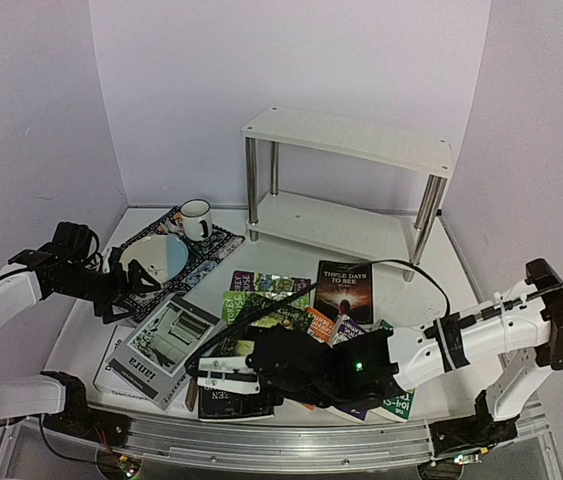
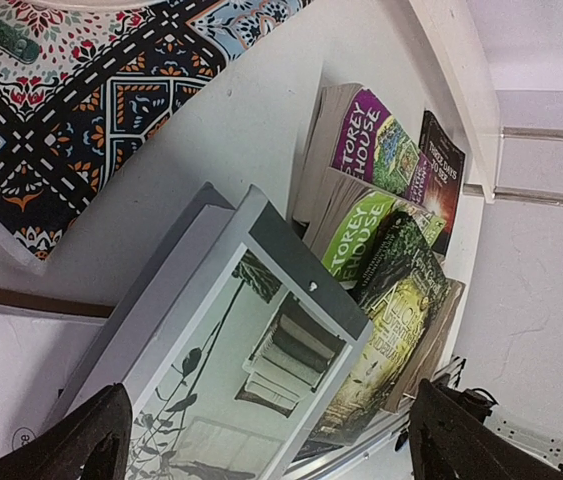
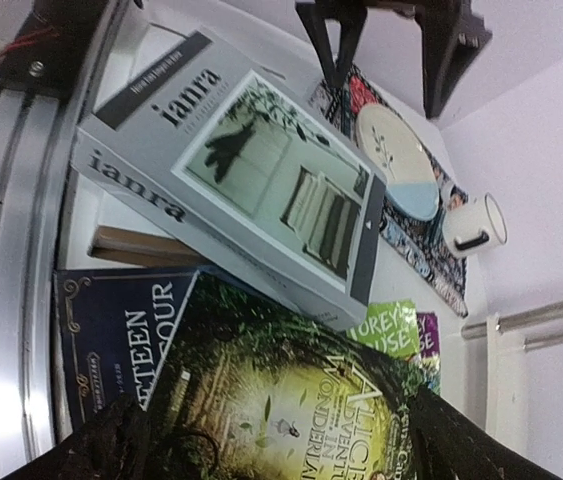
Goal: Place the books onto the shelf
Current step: Pick up the book from the center of the board.
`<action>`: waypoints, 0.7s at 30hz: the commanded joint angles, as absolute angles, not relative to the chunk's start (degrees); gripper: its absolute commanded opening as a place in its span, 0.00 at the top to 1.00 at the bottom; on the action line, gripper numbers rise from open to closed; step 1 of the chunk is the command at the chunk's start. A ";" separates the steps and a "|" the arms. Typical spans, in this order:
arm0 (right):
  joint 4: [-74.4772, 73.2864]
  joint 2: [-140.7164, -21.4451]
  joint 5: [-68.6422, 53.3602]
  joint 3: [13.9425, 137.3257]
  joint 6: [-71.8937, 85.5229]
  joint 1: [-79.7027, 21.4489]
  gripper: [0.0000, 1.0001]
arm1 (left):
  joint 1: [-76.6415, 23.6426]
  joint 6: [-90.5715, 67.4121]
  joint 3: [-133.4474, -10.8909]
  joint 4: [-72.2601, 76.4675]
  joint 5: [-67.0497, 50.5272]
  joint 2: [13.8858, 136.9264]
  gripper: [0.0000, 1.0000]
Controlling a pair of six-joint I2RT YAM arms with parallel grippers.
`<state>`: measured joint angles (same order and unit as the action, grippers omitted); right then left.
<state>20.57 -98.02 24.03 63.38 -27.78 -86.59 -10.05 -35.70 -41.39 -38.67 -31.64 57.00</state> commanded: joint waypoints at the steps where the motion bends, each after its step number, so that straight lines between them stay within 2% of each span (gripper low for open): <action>1: 29.22 -100.09 29.54 63.11 -34.63 -88.94 0.09 | -11.29 -35.63 -42.90 -34.48 -31.74 58.95 0.03; 7: 32.74 -106.75 33.49 65.17 -37.70 -88.95 0.08 | -12.48 -33.13 -43.31 -30.89 -32.06 58.80 0.00; 21: 34.38 -113.76 29.86 68.73 -40.79 -88.12 0.05 | -12.36 -34.44 -38.74 -26.59 -29.89 56.52 0.01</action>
<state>32.93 -111.93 30.37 65.25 -39.19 -88.42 -12.34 -33.57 -39.98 -29.66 -31.17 58.15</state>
